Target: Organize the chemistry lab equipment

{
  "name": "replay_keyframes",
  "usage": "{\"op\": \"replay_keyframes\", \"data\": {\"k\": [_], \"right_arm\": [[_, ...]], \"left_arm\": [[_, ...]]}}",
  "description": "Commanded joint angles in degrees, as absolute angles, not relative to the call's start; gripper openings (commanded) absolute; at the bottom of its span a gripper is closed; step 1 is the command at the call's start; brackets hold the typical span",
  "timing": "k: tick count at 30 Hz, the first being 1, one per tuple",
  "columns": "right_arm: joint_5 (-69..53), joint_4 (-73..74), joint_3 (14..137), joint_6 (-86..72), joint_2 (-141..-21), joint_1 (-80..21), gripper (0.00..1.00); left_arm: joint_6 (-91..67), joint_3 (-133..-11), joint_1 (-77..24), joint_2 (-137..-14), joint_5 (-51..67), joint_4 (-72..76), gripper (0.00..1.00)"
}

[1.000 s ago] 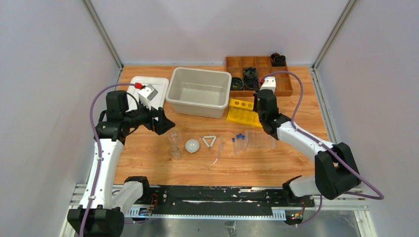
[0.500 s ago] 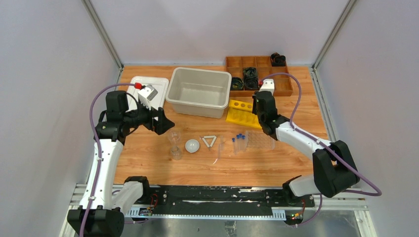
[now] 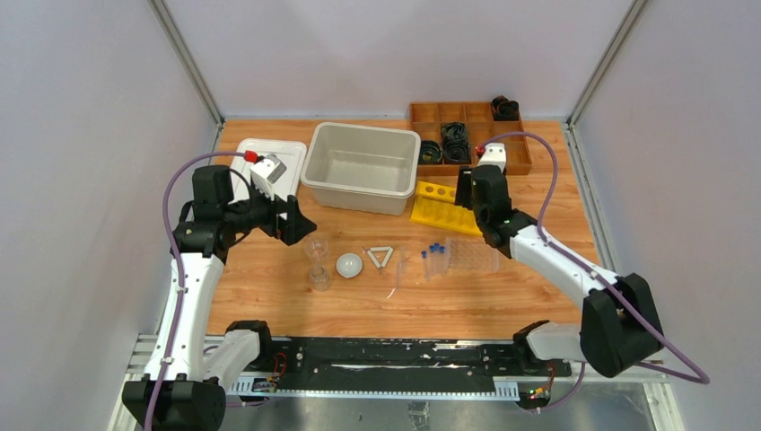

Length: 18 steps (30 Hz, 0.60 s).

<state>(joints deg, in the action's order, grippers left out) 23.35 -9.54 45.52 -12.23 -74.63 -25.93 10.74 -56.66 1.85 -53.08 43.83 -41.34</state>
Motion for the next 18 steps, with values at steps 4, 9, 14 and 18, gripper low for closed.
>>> {"op": "replay_keyframes", "data": {"k": [4, 9, 14, 18], "right_arm": [[19.8, 4.7, 55.0, -18.5, -65.1, -26.3, 0.67], [14.2, 15.6, 60.4, -24.9, -66.3, -32.4, 0.54], [11.5, 17.7, 59.2, -29.2, -72.2, -44.2, 0.48], [8.5, 17.8, 58.6, -32.1, -79.4, -49.3, 0.4]], "left_arm": [[10.8, -59.6, 2.0, -52.5, 43.1, -42.2, 1.0], [9.6, -60.7, 2.0, -52.5, 43.2, -42.4, 1.0], [8.8, -61.4, 2.0, -52.8, 43.3, -42.4, 1.0], [9.0, -61.6, 2.0, -52.4, 43.0, -42.7, 1.0]]}}
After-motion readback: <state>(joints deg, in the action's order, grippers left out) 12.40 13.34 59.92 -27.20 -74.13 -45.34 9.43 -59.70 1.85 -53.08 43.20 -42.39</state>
